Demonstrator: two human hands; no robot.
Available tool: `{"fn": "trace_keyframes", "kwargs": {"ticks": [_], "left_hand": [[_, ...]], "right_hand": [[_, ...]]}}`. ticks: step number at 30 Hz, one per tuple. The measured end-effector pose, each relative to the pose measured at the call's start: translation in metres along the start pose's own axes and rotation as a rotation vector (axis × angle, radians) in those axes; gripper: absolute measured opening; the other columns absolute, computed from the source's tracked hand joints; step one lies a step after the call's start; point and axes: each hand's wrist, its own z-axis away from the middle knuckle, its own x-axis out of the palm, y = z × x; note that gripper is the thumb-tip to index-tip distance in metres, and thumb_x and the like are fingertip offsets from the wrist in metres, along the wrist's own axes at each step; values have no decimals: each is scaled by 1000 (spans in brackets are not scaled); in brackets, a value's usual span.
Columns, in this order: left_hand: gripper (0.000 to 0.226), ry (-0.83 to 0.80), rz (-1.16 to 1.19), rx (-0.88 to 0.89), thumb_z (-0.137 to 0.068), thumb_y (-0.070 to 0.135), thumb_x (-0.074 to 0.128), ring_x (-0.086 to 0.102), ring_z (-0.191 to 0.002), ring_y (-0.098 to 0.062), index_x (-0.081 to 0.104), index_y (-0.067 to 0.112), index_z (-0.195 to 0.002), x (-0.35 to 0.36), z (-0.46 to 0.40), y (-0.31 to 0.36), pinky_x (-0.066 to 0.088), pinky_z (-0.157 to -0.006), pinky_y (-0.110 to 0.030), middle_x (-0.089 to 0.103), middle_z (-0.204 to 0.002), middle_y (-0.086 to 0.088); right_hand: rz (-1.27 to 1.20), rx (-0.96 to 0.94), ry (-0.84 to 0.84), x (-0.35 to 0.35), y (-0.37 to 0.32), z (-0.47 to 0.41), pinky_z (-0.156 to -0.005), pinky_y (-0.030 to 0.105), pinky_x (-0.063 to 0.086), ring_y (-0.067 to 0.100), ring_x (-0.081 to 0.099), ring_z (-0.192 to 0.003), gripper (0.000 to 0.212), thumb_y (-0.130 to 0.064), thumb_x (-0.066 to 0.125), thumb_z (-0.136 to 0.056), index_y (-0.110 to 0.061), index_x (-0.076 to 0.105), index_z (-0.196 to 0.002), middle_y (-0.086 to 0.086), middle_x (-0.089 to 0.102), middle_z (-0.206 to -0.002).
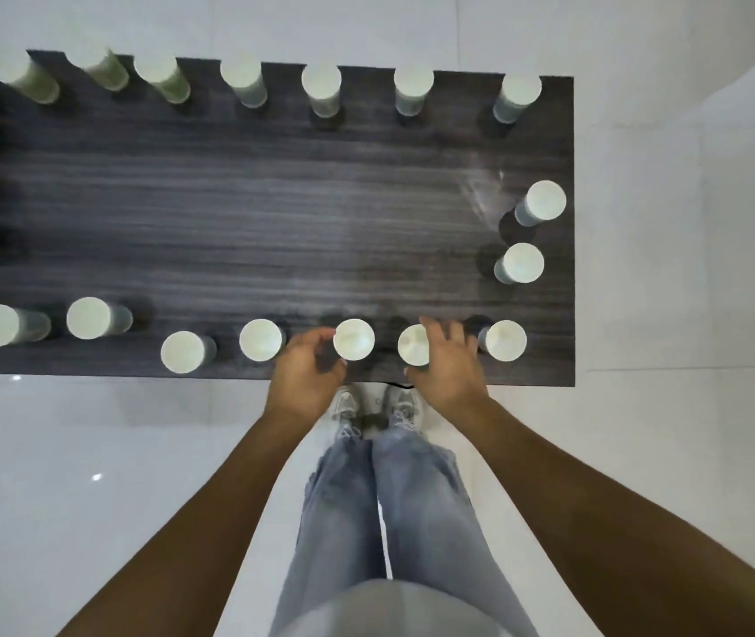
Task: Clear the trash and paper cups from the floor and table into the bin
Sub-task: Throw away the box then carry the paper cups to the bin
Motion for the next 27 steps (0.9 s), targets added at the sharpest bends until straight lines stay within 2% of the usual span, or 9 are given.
{"fn": "trace_keyframes", "kwargs": {"ticks": [3,7,11,13,16,20,27], "left_hand": [[54,-81,-205,132,-79,11,72,48,-122,-23,54,13,-130,22,-31,-13,32,-103,-22,54,-133,-6],[69,-166,-522,215,-80,21,71,27,-136,-29,40,25,-142,54,-64,-25,34,-108,-43,32,-150,-1],[78,-238,-747,180,-81,30,71,3,-145,-35,27,31,-146,77,-87,-35,18,-114,-56,8,-158,-4],[79,-253,-780,144,-81,29,72,-2,-145,-37,26,31,-145,86,-94,-41,17,-113,-58,5,-158,-7],[73,-251,-815,169,-83,23,71,5,-144,-36,29,28,-142,93,-98,-50,27,-112,-55,10,-156,-9],[68,-209,-821,225,-82,14,70,25,-137,-31,33,22,-140,94,-98,-55,42,-104,-46,29,-148,-9],[61,-257,-827,258,-82,16,67,35,-126,-29,39,22,-136,74,-88,-31,47,-91,-42,37,-137,-8]], "right_hand": [[43,-2,-21,20,1,-30,-102,48,37,36,30,-129,74,-31,69,-82,-27,28,-144,10,32,-141],[101,-13,-29,43,8,-55,-103,48,34,36,27,-131,71,-29,68,-84,-28,28,-143,9,27,-146],[126,-49,-53,60,19,-71,-104,50,35,37,25,-133,73,-23,69,-83,-28,27,-143,7,23,-150],[124,-53,-65,66,23,-77,-104,50,36,36,24,-134,78,-18,72,-80,-29,28,-143,5,22,-152],[97,-52,-83,72,29,-82,-104,48,38,34,25,-134,80,-15,74,-78,-28,29,-143,5,23,-151],[51,-57,-73,76,34,-81,-104,46,40,32,27,-135,78,-17,75,-80,-25,31,-144,6,30,-149],[-11,-72,-9,53,27,-61,-98,42,46,27,30,-130,72,-15,74,-80,-25,36,-141,0,35,-143]]}}
